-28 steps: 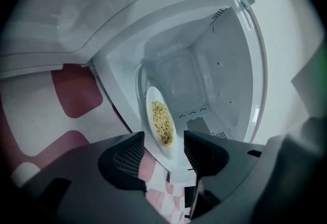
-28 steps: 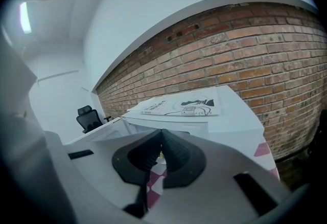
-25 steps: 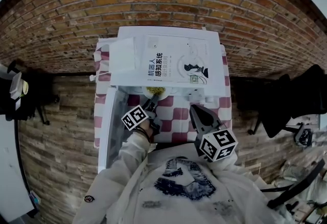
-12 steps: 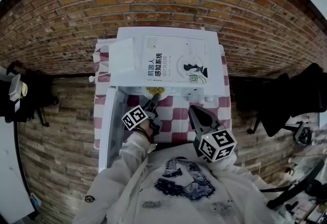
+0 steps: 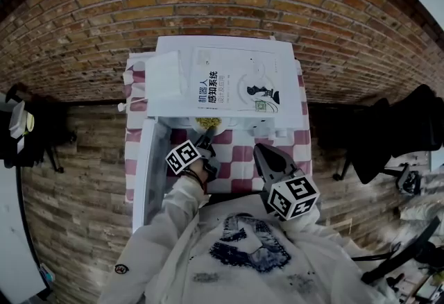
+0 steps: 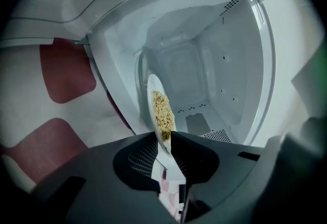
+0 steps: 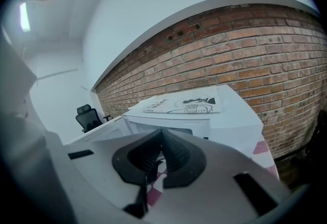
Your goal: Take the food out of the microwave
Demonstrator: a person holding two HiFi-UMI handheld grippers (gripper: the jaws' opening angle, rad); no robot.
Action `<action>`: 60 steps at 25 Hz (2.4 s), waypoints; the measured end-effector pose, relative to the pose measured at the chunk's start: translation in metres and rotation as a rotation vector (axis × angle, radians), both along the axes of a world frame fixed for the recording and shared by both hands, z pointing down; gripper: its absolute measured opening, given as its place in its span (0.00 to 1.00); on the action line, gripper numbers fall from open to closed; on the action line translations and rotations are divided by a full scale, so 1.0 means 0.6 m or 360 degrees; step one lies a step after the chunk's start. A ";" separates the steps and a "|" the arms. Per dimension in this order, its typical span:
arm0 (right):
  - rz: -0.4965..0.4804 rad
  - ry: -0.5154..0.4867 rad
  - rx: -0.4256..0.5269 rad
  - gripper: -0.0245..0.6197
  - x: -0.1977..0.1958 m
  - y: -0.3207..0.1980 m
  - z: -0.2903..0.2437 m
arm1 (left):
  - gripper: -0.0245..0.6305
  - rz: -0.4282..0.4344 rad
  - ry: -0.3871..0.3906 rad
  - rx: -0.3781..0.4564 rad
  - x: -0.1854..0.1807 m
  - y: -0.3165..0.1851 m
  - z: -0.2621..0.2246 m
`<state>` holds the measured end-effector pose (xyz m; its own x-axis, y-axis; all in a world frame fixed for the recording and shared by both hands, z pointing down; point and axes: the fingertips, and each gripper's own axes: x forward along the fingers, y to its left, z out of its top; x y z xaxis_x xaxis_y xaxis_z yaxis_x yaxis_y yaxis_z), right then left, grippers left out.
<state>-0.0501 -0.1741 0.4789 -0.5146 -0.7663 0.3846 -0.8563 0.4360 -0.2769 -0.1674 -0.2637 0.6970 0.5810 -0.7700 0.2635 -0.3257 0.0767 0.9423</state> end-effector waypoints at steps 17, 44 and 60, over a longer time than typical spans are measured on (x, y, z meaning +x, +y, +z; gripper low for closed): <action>0.0006 -0.0007 -0.0017 0.06 0.006 0.003 0.006 | 0.11 -0.0090 0.0247 -0.0032 0.003 0.005 0.002; -0.0037 -0.0038 -0.0031 0.06 0.011 0.001 0.011 | 0.07 -0.0218 0.0541 -0.0079 0.015 0.030 -0.012; -0.0040 -0.0103 -0.0025 0.06 0.015 -0.007 0.013 | 0.07 -0.0195 0.0554 -0.0122 0.029 0.083 -0.047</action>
